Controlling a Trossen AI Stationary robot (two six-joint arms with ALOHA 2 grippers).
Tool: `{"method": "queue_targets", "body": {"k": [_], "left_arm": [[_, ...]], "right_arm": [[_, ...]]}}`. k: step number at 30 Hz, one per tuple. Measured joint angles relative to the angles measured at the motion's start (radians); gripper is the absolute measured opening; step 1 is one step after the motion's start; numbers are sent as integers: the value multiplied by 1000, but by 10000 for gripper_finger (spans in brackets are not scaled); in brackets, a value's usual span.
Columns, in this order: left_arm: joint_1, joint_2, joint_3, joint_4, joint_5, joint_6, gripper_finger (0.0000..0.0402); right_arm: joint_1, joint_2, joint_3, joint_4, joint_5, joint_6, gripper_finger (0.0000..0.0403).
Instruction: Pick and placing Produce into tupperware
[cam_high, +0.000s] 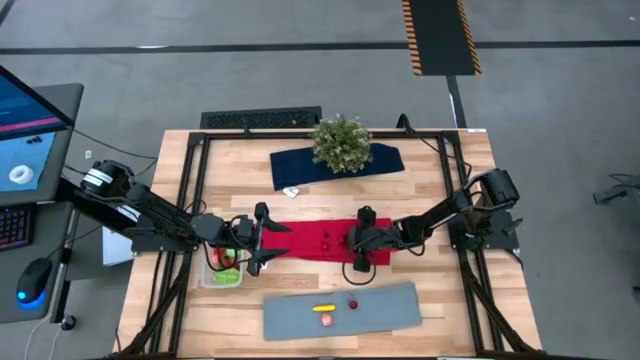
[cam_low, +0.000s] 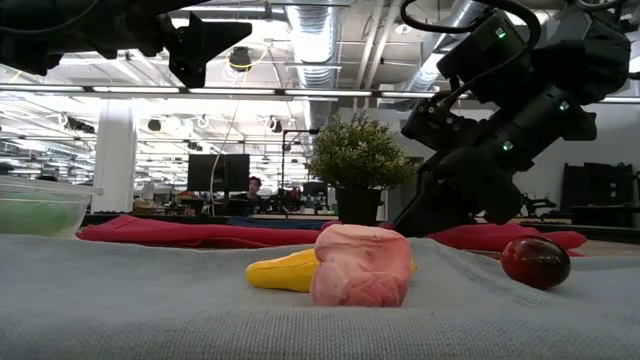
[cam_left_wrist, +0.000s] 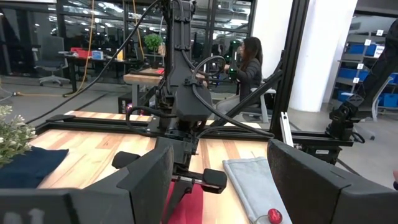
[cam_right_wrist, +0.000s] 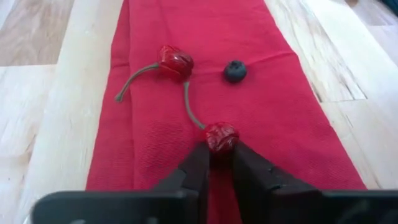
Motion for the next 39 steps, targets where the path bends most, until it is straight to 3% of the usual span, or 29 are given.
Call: {"method": "queue_targets", "body": {"k": [5,24,39], "left_arm": [[0,0,0,0,0,0,251],[0,0,0,0,0,1,251],[0,0,0,-2,0,1,251]], "right_arm": [[0,0,0,0,0,0,62],[2,0,5,44,0,-11,63],[48,-1,135,-9,9,-82,63]]}}
